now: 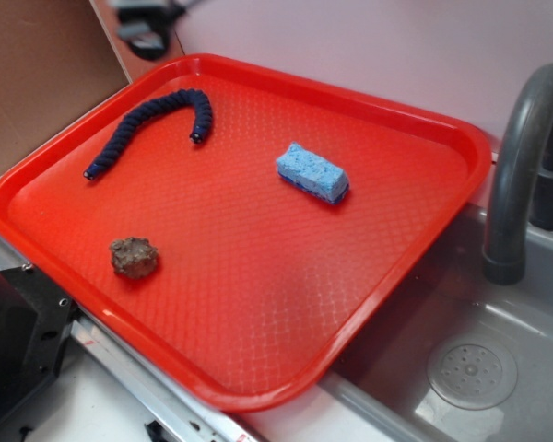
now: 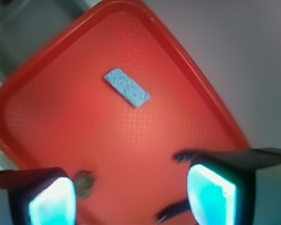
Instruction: Grab the blue sponge.
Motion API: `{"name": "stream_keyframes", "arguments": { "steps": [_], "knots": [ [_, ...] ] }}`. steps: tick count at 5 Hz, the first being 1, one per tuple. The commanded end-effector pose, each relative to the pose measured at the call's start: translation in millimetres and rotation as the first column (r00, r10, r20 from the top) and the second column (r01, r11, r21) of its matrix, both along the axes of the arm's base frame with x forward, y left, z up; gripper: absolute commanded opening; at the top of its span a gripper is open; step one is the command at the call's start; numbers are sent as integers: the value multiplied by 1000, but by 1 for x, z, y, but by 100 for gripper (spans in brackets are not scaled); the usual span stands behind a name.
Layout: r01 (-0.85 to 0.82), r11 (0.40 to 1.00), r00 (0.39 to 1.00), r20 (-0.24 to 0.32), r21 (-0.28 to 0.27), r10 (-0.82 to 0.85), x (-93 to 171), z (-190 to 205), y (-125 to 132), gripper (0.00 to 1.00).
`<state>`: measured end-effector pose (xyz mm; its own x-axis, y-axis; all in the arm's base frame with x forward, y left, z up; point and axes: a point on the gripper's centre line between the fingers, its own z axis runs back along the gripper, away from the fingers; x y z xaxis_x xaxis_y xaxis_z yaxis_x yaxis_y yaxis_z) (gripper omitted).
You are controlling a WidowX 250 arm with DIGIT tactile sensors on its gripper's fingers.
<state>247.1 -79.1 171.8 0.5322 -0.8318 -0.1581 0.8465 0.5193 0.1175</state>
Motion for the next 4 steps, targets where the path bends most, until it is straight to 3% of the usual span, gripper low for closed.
{"name": "stream_keyframes", "arguments": {
  "steps": [1,3,4],
  "knots": [
    [251,968,966,-65,31,-248,25,-59,-12,100],
    [375,927,904,-221,0,-366,25,-109,-23,100],
    [420,908,875,-271,11,-401,21,-130,-25,100]
  ]
}}
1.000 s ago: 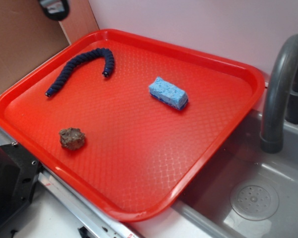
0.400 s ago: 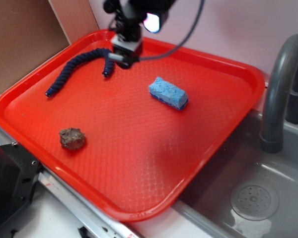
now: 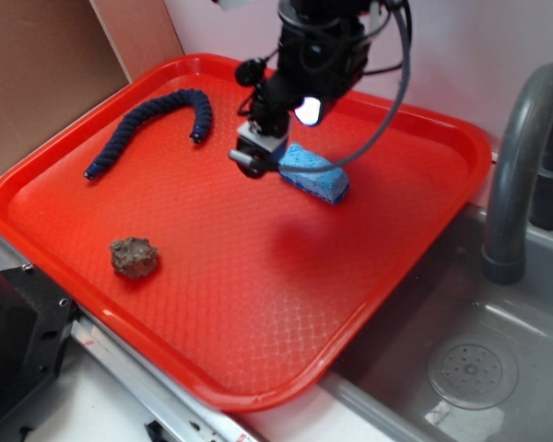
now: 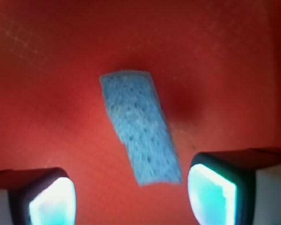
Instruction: Grab the blue sponge.
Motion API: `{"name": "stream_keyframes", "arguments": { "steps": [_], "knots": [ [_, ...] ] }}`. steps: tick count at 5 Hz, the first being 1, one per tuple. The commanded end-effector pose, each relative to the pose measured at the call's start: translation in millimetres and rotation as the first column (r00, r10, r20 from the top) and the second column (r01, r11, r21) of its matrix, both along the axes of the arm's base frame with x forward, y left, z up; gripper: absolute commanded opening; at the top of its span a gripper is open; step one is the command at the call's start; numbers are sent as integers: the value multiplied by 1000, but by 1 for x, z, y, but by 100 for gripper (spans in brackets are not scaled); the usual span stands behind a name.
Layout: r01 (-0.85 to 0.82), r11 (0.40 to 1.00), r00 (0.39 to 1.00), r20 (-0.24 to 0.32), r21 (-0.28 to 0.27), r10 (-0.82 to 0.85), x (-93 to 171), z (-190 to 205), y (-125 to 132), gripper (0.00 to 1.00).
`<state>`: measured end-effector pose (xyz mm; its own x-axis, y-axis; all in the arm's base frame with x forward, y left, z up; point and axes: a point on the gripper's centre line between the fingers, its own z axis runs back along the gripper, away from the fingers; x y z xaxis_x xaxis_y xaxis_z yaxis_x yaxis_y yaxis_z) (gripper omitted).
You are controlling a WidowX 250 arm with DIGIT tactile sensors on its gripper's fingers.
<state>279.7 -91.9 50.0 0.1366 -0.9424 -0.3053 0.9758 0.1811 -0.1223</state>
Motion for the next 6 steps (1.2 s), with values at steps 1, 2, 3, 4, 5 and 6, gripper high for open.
{"name": "stream_keyframes", "arguments": {
  "steps": [1,2,3,4,5,6],
  "knots": [
    [16,999,997,76,28,-18,-8,-28,-17,100],
    [-57,998,987,151,2,56,-3,-37,-17,17],
    [-114,992,973,195,-50,122,-5,-27,-10,0],
    [-316,947,918,237,-53,320,-10,5,0,0],
    [-534,840,790,296,-98,537,-20,50,13,0],
    [-727,684,639,308,-60,705,-38,91,25,0]
  ]
}}
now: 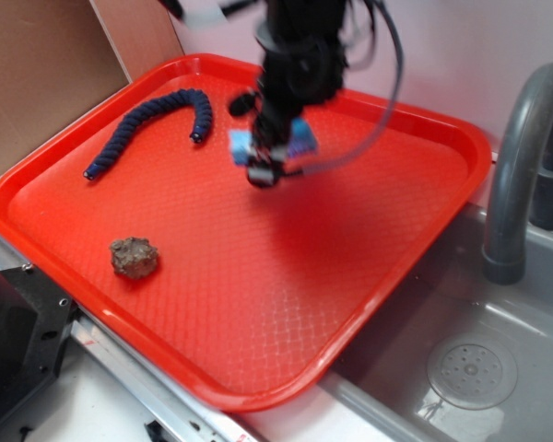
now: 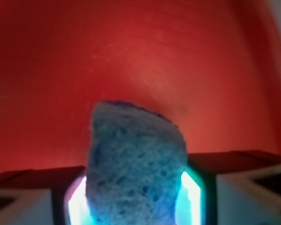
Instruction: Grab the blue sponge.
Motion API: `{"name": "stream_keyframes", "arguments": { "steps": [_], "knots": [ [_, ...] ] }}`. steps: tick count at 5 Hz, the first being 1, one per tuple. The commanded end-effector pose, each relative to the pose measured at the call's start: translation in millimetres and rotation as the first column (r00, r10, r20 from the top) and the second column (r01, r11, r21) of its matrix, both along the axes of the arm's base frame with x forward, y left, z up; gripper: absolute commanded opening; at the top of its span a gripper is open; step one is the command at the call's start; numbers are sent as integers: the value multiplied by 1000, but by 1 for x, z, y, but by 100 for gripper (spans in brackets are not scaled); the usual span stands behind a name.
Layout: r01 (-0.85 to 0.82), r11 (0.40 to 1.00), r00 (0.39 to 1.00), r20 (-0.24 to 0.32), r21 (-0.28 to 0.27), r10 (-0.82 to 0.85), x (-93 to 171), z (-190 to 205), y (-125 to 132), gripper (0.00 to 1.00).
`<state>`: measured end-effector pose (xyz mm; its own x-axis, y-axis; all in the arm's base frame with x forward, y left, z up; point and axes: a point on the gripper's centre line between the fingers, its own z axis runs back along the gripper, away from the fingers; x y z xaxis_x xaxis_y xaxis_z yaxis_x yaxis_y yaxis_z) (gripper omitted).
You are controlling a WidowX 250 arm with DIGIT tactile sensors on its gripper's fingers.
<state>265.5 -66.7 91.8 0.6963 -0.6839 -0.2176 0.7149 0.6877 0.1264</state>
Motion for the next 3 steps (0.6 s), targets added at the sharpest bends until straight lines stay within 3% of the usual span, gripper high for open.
{"name": "stream_keyframes", "arguments": {
  "steps": [1,2,3],
  "knots": [
    [-472,881,878,87,-12,471,-44,82,4,0],
    [-570,819,811,115,-71,574,-52,106,7,0],
    [-578,809,795,148,-106,588,-58,117,8,0]
  ]
}}
